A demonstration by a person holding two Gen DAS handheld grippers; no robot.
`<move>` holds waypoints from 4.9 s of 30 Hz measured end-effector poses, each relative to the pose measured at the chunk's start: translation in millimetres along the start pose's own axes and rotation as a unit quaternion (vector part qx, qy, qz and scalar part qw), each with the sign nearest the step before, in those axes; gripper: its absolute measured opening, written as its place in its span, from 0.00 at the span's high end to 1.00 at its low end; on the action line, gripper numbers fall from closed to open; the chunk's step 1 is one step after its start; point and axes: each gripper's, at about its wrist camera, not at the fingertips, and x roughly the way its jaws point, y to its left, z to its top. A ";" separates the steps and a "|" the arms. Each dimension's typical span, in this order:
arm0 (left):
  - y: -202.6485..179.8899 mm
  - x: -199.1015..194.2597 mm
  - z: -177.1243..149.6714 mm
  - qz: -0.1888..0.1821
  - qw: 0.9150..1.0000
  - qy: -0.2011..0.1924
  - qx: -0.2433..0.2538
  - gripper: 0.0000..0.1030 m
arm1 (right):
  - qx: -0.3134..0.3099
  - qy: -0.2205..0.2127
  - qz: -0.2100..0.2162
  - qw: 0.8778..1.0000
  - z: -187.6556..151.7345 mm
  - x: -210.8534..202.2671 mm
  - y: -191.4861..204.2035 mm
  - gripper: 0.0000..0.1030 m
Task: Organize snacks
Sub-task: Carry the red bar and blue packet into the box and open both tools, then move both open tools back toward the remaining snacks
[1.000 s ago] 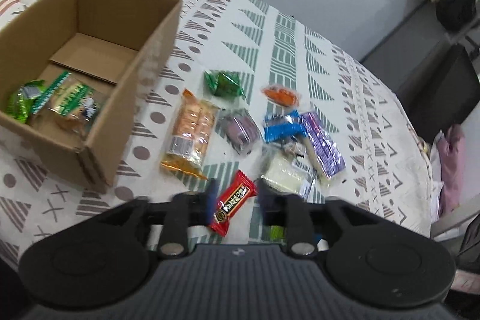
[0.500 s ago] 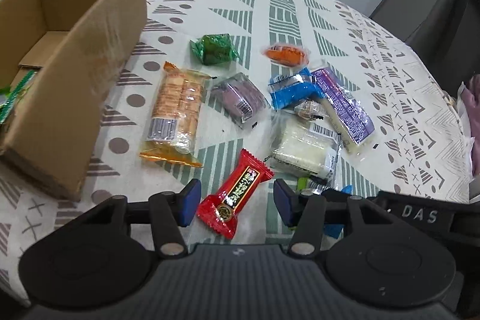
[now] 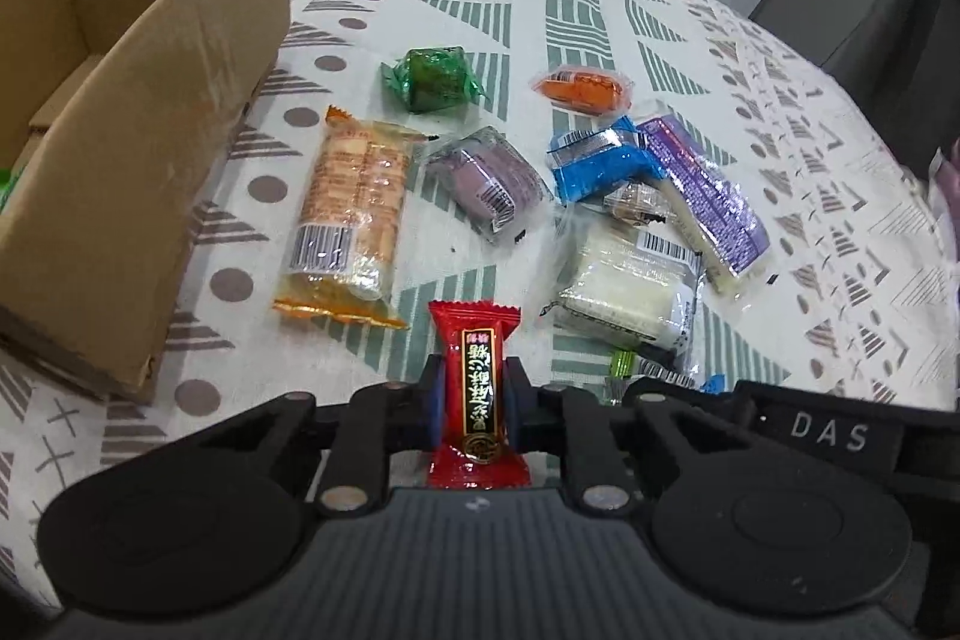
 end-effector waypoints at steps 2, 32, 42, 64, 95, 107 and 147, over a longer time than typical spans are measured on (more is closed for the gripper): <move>2.2 -4.6 -0.9 -0.006 1.000 -0.002 -0.006 0.82 | 0.003 -0.002 0.003 1.000 -1.3 -2.1 -1.1 0.68; 69.1 -123.1 33.3 -0.053 0.991 -0.096 -0.075 0.82 | -0.059 -0.088 0.078 0.991 -12.7 -58.9 115.3 0.69; 113.5 -149.3 59.7 -0.045 0.986 -0.120 -0.103 0.82 | -0.084 -0.103 0.102 0.986 -1.8 -61.2 173.0 0.69; 175.8 -178.4 98.9 0.015 0.981 -0.137 -0.134 0.51 | -0.105 -0.098 0.114 0.983 1.6 -40.5 242.8 0.41; 100.8 -160.0 68.9 0.076 0.987 -0.124 -0.068 0.14 | -0.081 -0.162 0.023 0.983 0.2 -80.6 138.8 0.00; 48.5 -147.3 60.2 0.080 0.991 -0.109 -0.016 0.15 | -0.097 -0.171 -0.027 0.980 7.7 -100.9 87.0 0.00; -12.0 -31.7 44.8 0.086 0.995 -0.036 0.019 0.39 | -0.035 -0.063 -0.013 0.997 27.9 -17.9 8.8 0.23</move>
